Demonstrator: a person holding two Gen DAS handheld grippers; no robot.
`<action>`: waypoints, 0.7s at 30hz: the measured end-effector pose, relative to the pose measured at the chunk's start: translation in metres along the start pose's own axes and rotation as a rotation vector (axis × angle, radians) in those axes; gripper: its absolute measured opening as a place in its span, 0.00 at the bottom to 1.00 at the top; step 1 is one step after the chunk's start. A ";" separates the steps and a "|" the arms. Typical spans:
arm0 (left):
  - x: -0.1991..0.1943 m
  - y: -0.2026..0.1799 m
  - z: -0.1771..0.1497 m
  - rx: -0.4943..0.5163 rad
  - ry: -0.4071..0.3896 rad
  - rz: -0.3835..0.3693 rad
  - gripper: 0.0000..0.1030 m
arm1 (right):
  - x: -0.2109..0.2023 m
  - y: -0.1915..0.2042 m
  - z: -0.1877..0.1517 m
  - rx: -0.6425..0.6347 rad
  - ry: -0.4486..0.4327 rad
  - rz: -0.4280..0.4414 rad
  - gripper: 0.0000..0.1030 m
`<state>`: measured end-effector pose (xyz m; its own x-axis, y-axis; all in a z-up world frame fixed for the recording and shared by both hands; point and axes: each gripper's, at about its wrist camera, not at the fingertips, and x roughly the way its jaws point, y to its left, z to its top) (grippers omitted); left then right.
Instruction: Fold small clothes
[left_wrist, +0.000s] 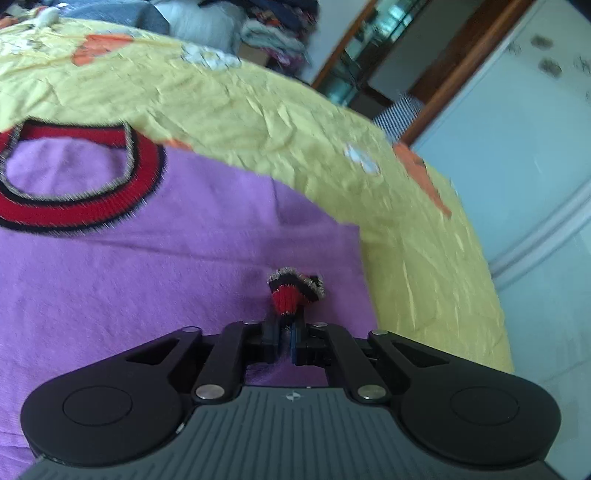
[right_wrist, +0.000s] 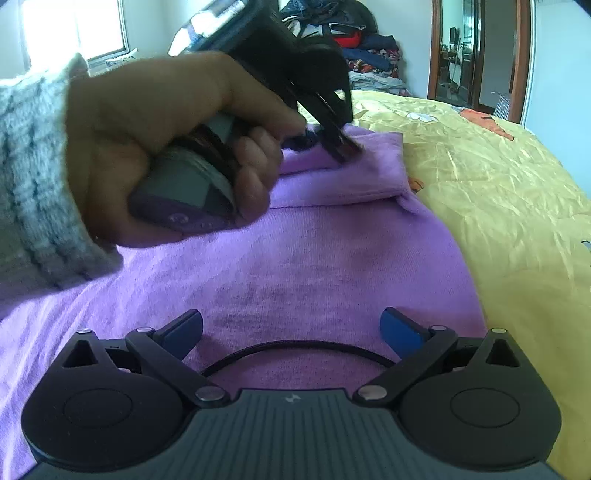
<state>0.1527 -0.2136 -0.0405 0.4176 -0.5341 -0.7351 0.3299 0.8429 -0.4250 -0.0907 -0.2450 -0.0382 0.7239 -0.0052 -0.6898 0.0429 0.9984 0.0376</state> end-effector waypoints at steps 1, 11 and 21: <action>0.000 0.002 -0.001 0.000 -0.007 -0.009 0.22 | 0.000 0.000 0.000 -0.005 0.002 0.001 1.00; -0.154 0.099 -0.002 0.054 -0.247 -0.008 0.98 | -0.005 -0.034 0.061 0.049 -0.137 0.156 1.00; -0.155 0.200 -0.048 0.097 -0.182 0.383 0.99 | 0.119 -0.002 0.131 -0.128 0.034 0.116 1.00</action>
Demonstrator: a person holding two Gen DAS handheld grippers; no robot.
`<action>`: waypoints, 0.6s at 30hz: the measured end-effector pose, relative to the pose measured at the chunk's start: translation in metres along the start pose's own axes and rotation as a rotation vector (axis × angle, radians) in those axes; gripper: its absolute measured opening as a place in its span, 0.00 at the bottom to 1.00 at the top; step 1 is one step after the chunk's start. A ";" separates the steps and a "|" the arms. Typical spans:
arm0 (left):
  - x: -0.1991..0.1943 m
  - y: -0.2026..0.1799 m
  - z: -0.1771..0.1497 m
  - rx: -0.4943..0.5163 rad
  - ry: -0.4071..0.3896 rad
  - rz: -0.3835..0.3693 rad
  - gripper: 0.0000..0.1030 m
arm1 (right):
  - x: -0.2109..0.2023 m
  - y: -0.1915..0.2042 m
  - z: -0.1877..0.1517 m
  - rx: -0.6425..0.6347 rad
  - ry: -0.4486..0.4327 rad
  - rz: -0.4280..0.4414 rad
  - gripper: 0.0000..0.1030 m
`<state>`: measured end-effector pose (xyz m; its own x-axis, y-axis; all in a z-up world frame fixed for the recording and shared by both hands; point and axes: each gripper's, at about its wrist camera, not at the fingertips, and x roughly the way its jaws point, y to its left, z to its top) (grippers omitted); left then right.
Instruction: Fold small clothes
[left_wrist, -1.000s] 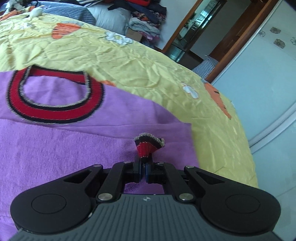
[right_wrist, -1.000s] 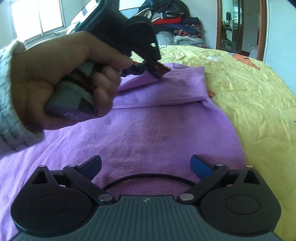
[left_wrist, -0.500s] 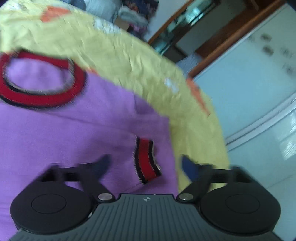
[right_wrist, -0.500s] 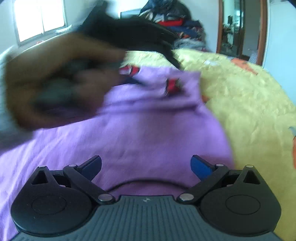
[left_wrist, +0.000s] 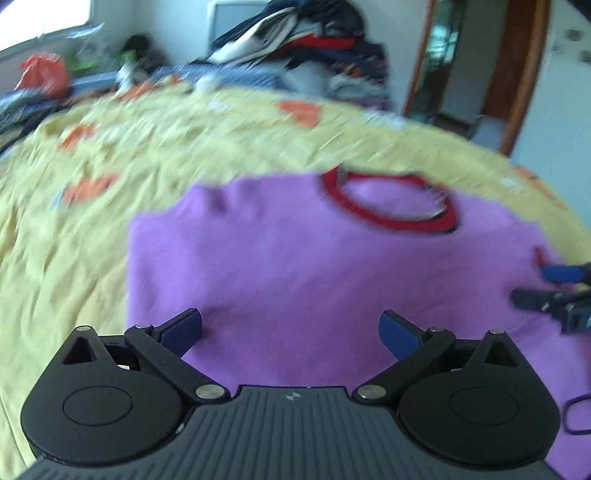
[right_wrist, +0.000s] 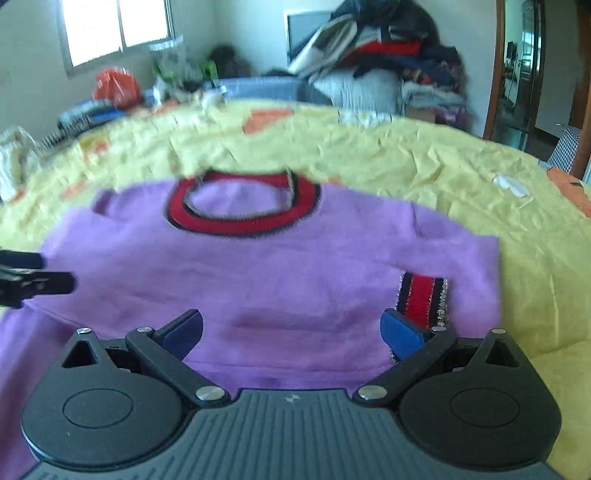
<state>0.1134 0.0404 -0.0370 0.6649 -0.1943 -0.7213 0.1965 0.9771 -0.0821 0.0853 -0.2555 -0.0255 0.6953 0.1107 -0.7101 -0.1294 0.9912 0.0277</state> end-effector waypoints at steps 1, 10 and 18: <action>0.003 0.005 -0.006 0.000 -0.004 0.019 1.00 | 0.006 -0.004 -0.002 -0.016 0.018 -0.037 1.00; -0.015 -0.007 -0.018 0.019 -0.050 0.115 1.00 | -0.023 -0.023 -0.017 0.089 -0.004 -0.078 1.00; -0.034 -0.023 -0.055 -0.007 -0.012 0.146 1.00 | -0.032 0.035 -0.062 -0.060 -0.001 -0.111 1.00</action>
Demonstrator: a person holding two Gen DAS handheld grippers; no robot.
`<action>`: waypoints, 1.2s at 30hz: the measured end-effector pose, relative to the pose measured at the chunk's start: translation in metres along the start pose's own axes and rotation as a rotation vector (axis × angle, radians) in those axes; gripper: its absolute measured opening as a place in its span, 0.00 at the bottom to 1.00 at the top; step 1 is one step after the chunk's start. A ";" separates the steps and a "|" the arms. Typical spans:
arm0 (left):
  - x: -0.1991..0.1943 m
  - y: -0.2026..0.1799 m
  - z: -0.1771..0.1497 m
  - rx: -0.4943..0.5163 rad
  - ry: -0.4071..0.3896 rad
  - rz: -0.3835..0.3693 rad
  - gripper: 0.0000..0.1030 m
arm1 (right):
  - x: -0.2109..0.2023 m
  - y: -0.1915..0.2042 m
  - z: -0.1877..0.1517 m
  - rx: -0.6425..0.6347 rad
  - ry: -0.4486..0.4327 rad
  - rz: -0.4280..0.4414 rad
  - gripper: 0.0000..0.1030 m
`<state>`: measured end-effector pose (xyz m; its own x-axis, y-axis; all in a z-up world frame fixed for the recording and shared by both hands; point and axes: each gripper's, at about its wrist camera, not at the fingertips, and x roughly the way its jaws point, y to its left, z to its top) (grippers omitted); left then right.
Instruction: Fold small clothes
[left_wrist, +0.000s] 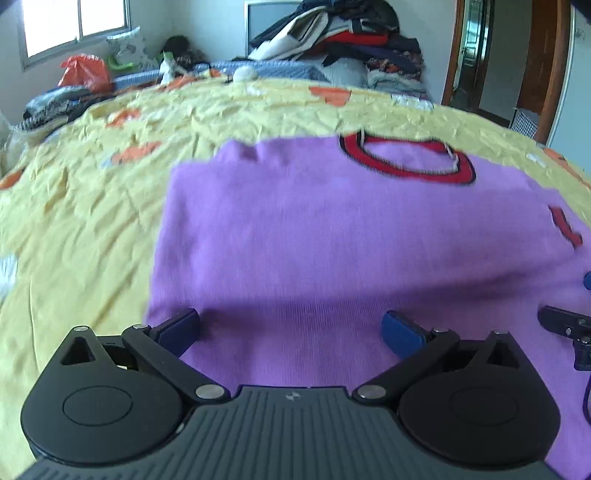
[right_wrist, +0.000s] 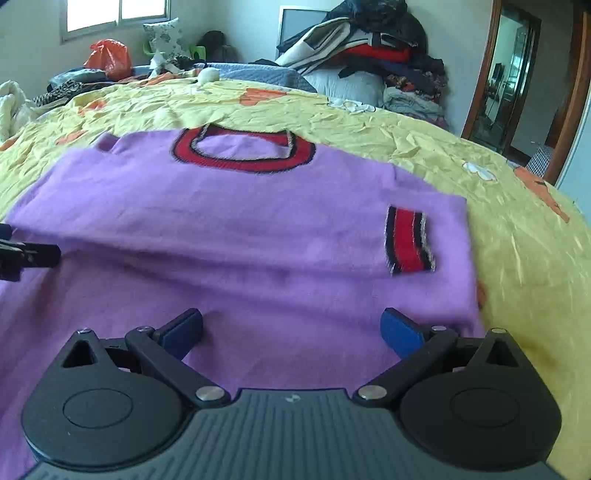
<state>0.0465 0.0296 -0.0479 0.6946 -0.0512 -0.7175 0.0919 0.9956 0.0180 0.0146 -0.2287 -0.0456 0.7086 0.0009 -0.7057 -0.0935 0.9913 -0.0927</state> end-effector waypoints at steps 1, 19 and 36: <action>-0.004 0.000 -0.005 -0.001 -0.010 0.007 1.00 | -0.002 -0.001 -0.003 0.025 0.012 0.008 1.00; -0.041 0.000 -0.046 -0.026 -0.017 0.016 1.00 | -0.056 0.003 -0.055 0.088 -0.002 -0.007 1.00; -0.063 0.000 -0.069 -0.008 -0.018 0.000 1.00 | -0.072 0.007 -0.068 0.115 0.013 -0.042 1.00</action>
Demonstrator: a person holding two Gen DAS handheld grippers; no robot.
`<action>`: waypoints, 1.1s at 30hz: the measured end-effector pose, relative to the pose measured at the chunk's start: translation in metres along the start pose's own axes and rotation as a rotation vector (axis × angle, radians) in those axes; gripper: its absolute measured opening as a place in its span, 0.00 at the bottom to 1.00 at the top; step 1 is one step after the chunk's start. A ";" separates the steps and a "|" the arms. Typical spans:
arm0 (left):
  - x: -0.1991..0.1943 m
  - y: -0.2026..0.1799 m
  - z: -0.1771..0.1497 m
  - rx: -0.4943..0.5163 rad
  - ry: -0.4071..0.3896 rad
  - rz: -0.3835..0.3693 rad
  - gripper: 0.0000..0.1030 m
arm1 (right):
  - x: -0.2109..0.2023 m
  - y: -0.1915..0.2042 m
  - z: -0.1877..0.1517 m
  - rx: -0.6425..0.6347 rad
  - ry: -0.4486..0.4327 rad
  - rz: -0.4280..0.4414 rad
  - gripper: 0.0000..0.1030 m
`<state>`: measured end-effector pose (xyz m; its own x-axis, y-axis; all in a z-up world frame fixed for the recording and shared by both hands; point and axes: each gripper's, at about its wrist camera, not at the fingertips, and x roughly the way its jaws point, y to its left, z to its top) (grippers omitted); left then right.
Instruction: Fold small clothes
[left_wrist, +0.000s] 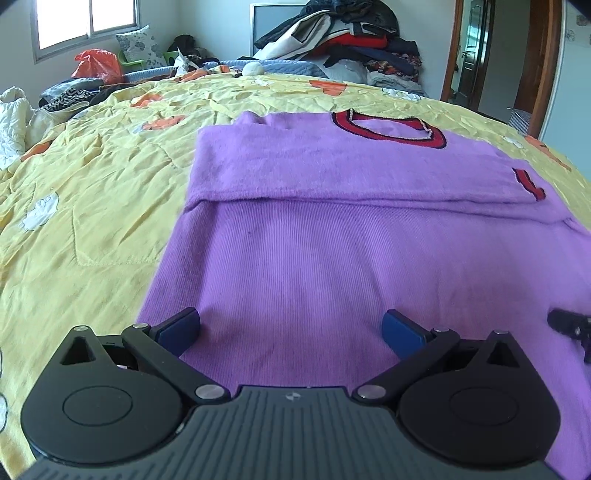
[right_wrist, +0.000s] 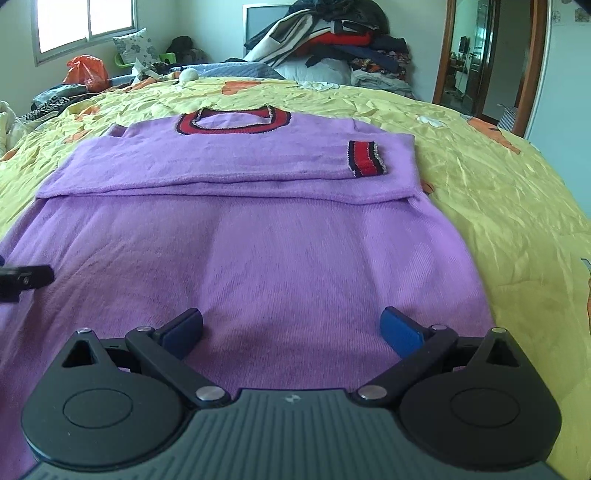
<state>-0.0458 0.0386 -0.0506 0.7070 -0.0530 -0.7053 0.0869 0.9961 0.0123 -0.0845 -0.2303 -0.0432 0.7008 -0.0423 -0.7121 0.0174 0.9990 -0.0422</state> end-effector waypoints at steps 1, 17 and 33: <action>-0.002 0.001 -0.002 0.001 0.000 -0.001 1.00 | -0.001 0.000 -0.001 0.001 0.000 -0.002 1.00; -0.038 0.004 -0.037 -0.003 0.006 0.011 1.00 | -0.013 -0.001 -0.014 -0.006 -0.019 0.006 1.00; -0.073 0.018 -0.072 0.013 0.006 -0.019 1.00 | -0.039 -0.001 -0.040 -0.007 -0.019 0.003 1.00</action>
<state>-0.1459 0.0656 -0.0499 0.7010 -0.0718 -0.7096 0.1095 0.9940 0.0076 -0.1403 -0.2301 -0.0434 0.7141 -0.0388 -0.6990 0.0100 0.9989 -0.0453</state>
